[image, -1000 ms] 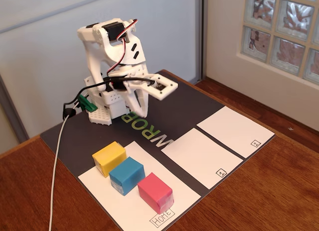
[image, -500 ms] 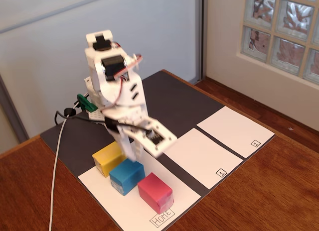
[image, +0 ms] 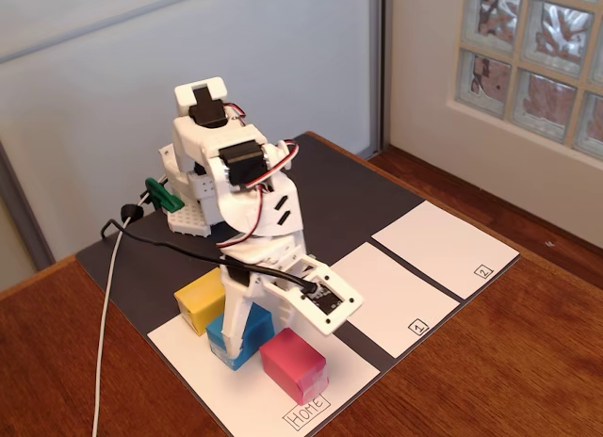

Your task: Move box red to zone 1

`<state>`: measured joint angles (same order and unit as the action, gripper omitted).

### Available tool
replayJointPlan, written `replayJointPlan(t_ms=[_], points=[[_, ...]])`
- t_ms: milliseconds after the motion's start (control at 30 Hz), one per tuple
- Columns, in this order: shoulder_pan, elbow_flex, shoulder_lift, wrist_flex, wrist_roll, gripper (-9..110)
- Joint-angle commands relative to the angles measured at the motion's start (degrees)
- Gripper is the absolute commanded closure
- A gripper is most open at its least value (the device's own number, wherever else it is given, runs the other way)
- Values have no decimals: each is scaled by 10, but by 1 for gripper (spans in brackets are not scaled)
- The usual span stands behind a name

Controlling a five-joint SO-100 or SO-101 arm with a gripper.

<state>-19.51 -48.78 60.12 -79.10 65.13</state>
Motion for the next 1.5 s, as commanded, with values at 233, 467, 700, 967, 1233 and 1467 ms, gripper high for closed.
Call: replayJointPlan(t_ms=[233,467,700,967,1233,1467], points=[[11,27,-37,17,5,53],[11,27,-81,43,14,55],[25,20,-113,69,33,56],[42,26,-80,43,21,61],[55,26,10,-7,21,65],[50,19,27,-17,16,67]])
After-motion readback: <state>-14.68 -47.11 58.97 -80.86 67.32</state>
